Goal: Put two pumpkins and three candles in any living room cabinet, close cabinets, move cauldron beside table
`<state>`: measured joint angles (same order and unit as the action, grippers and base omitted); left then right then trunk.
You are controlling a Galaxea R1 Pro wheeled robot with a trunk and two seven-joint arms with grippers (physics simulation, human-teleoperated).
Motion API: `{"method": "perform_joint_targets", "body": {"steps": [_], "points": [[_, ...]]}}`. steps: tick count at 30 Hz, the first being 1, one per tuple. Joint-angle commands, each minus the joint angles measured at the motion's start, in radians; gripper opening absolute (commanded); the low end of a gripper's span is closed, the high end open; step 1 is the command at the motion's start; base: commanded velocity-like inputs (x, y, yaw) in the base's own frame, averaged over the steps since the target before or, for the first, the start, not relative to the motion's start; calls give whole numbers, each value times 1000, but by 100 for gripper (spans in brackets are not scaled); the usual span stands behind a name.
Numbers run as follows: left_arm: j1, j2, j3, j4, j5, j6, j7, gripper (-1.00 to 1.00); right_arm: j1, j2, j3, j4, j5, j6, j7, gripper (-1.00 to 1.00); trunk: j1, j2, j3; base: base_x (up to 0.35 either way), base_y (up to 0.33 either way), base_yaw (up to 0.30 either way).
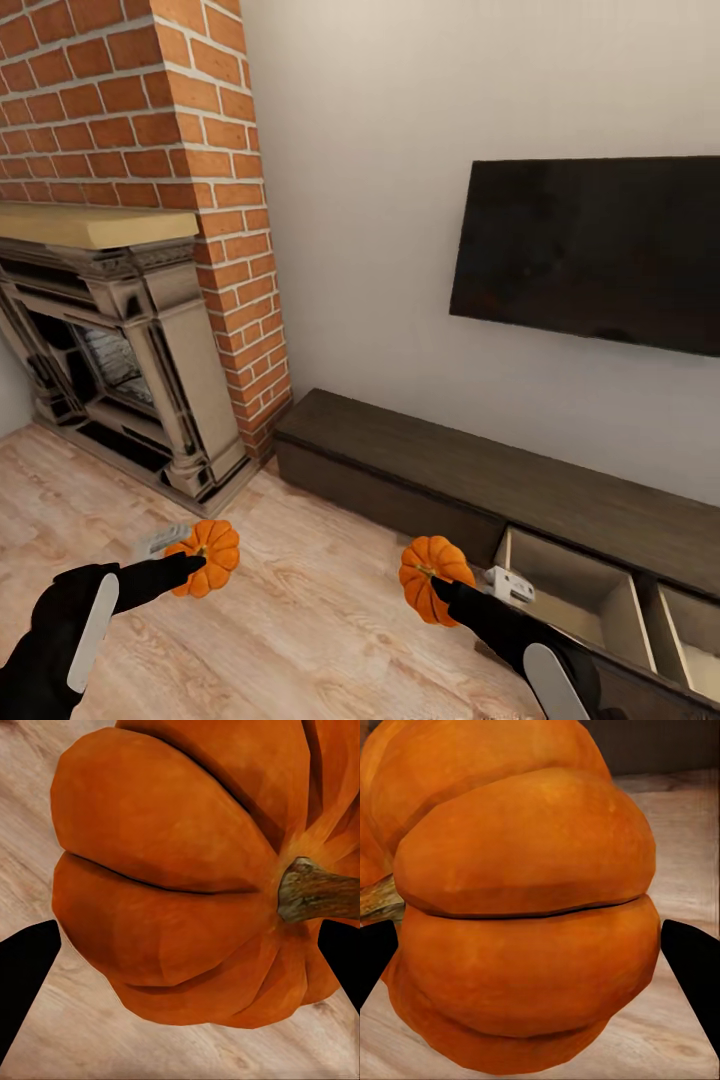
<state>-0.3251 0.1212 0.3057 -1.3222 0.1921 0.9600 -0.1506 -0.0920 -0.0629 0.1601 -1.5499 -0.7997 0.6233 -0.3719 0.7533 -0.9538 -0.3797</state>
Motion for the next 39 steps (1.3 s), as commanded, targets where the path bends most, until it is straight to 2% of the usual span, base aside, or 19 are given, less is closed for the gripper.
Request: {"method": "perform_joint_targets", "body": {"steps": [1,15,30,39], "points": [[0,0,0,0,4,0,0,-100,0,-1,0,0,-1,-1,0,-100,0,0,1,-32,-124,-279],[0,0,0,-1,4,-7,0,-100,0,-1,-2,1,-2,0,1,-100,0,0,8,-4,-177,-279],[0,0,0,-19,4,-10,-1,-100,0,-2,-3,1,-3,-1,2,-100,0,0,16,0,-13,-279],[0,0,2,-43,4,-12,0,-100,0,-2,-3,1,-1,-3,1,-100,0,0,20,146,-180,-279]]}}
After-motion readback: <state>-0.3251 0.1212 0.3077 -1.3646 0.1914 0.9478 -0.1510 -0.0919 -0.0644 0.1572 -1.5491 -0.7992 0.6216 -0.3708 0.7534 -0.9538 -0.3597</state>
